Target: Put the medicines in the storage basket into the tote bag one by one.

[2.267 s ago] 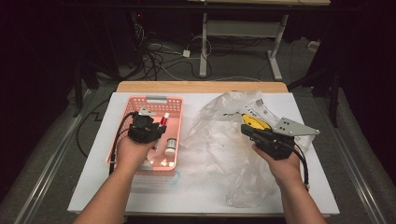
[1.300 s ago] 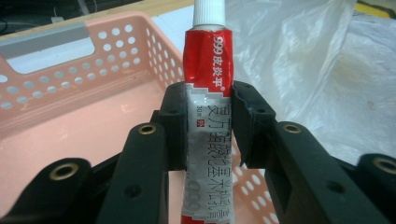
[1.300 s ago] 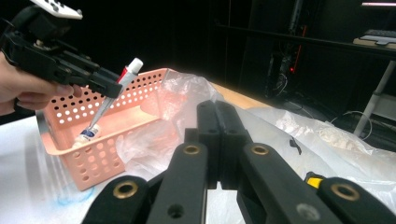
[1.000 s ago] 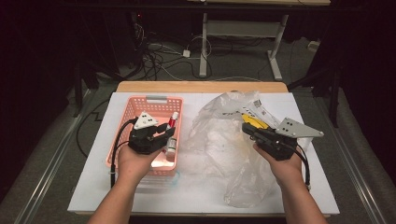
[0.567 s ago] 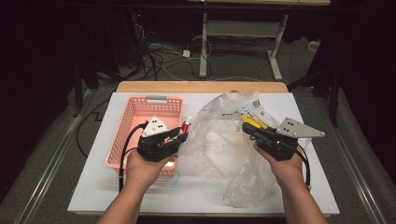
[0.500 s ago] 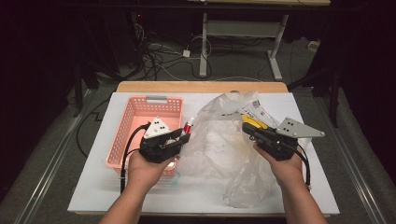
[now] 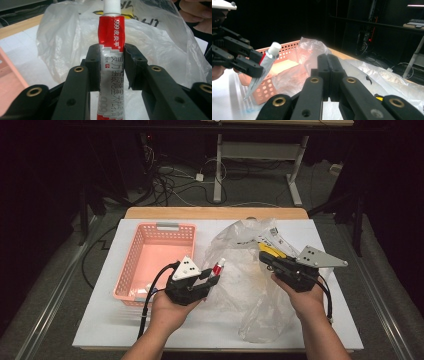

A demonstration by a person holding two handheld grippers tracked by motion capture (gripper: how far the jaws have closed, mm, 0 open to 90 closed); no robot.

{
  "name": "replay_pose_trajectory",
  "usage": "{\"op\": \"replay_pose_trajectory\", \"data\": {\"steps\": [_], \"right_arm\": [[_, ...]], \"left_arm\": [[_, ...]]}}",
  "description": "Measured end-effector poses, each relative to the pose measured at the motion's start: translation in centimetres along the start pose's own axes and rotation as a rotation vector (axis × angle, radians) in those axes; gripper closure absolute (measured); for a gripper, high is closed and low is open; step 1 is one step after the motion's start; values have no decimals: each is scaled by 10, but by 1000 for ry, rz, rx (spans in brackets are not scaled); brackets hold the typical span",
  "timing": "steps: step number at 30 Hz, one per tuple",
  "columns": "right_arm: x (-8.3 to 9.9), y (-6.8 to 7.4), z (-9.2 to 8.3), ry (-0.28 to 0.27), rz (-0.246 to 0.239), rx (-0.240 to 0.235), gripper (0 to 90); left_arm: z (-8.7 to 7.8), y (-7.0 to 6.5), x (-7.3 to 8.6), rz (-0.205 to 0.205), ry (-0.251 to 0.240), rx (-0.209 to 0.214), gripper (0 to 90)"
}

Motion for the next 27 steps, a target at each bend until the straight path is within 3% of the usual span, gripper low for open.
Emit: {"op": "replay_pose_trajectory", "data": {"steps": [13,27], "right_arm": [[-1,1,-1,-8,3,-3,900],[-1,2,0,-12,1,-13,900]], "left_arm": [[22,-14,3,25,22,24,663],[63,-22,2,19,62,38,663]]}}
Point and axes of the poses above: each handheld gripper's, and its own axes: z roughly forward along the jaws, x roughly out of its underside, y roughly to its left, the point moved 4 cm from there along z, roughly forward along the jaws, and after that the axes turned 5 degrees about -x, right-handed, at the moved point
